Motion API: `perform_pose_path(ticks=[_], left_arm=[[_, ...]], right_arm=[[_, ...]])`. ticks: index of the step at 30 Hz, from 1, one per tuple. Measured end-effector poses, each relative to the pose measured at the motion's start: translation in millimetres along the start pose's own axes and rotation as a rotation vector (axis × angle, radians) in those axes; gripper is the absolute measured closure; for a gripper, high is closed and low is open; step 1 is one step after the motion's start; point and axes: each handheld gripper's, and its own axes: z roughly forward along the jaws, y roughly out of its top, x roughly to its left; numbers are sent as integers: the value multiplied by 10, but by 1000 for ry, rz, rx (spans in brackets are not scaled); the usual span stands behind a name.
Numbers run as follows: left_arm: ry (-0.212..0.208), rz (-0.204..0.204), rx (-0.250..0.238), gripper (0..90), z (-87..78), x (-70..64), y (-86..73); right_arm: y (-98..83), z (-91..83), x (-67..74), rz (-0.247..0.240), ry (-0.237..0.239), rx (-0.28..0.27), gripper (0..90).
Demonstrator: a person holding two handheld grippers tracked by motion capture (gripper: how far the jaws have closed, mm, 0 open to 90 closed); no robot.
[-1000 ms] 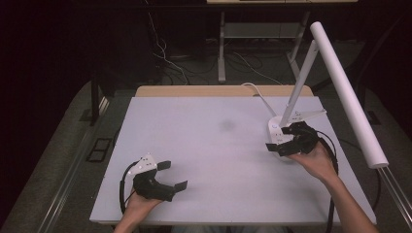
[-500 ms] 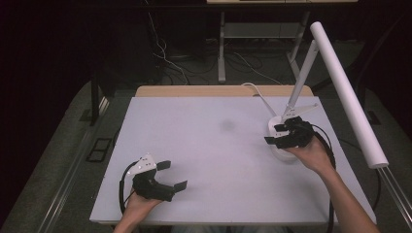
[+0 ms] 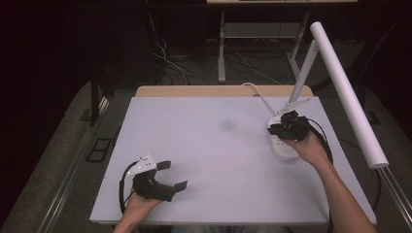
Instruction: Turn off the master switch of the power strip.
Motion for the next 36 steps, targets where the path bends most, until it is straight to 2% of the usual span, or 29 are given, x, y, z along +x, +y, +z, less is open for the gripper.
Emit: perform_pose_path(ticks=[1, 2, 4, 10, 11, 22, 36], left_arm=[[1, 1, 2, 0, -3, 2, 1], [1, 0, 2, 0, -4, 3, 1], [1, 0, 2, 0, -5, 5, 1], [1, -1, 1, 0, -5, 8, 1], [1, -1, 1, 0, -6, 9, 0], [3, 3, 0, 0, -6, 11, 1], [5, -2, 3, 0, -7, 24, -1]], right_arm=[[0, 0, 0, 0, 0, 0, 802], [9, 27, -29, -11, -18, 8, 845], [21, 49, -45, -5, -21, 16, 889], [38, 104, -106, 5, -49, 17, 891], [35, 121, -140, 5, -66, 21, 891], [-2, 188, -274, 55, -88, 5, 891], [-32, 343, -334, 61, -112, 14, 891]])
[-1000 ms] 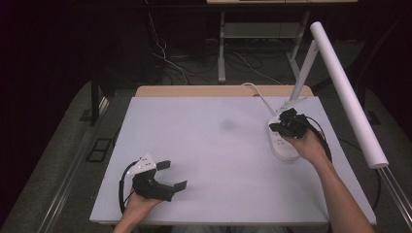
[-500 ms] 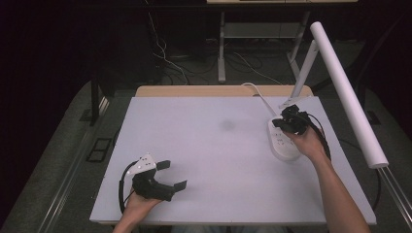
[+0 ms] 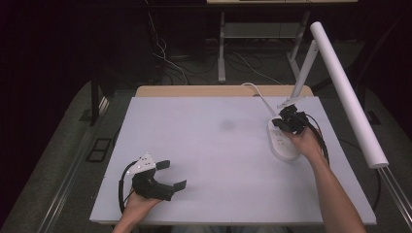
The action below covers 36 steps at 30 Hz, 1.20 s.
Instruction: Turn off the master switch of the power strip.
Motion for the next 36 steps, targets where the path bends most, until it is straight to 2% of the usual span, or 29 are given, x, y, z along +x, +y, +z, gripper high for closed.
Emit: perform_pose_path(ticks=[9, 15, 24, 27, 36], left_arm=[[1, -1, -1, 0, -6, 8, -1], [-1, -1, 0, 0, -2, 5, -1], [-2, 0, 0, 0, -5, 5, -1], [-2, 2, 0, 0, -4, 3, -1], [-7, 8, 3, 0, -2, -14, 0]], right_arm=[[-9, 105, -13, 2, -16, 0, 891], [-9, 154, 8, -27, -37, 8, 891], [-2, 201, 71, -64, -97, 34, 892], [-3, 202, 92, -64, -113, 40, 892], [-6, 219, 105, -56, -120, 55, 892]])
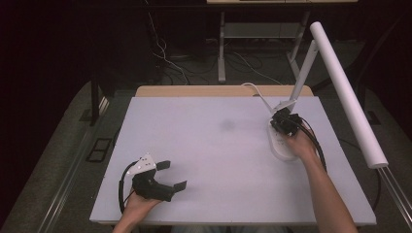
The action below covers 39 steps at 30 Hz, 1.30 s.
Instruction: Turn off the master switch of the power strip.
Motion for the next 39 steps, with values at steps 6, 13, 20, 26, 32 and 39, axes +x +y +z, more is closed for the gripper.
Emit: perform_pose_path(ticks=[6, 13, 20, 26, 32, 39], left_arm=[[-4, 0, 0, 0, 7, -7, 0], [-12, 9, 4, 0, 20, -30, -3], [-15, 11, 4, 0, 17, -33, -4], [-14, 9, 3, 0, 7, -22, -5], [-8, 0, -6, 0, -8, -3, 1], [-7, -3, -3, 0, 1, -5, 0]], right_arm=[[1, 3, 0, 30, -1, 1, 895], [-1, 8, -21, 57, 6, -3, 896], [0, 21, -10, 64, 0, 5, 897], [-1, 22, -4, 54, -11, 0, 896], [34, -7, 0, 28, -20, 5, 893], [84, -125, 88, 10, -6, -37, 892]])
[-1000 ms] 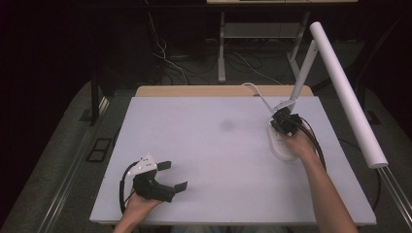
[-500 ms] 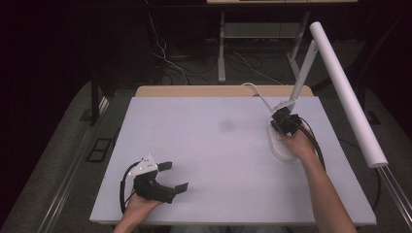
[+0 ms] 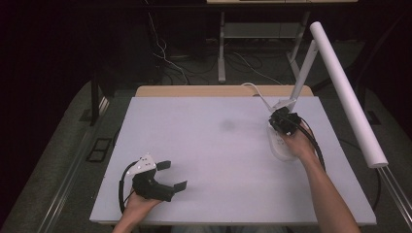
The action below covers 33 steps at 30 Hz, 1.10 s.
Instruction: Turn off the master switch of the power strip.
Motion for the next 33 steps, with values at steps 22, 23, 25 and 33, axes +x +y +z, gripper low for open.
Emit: perform_pose_path(ticks=[22, 23, 25, 33], left_arm=[[-9, 7, -17, 0, -10, -41, 8], [-9, 6, -19, 0, -12, -40, 9], [-9, 3, -22, 0, -15, -38, 8], [-11, -1, -28, 0, -20, -33, 10]], right_arm=[[-21, -496, 122, 44, 78, -74, 849], [-32, -515, 122, 48, 86, -83, 833], [-94, -588, 126, 85, 114, -104, 765], [-279, -763, 138, 210, 207, -176, 503]])
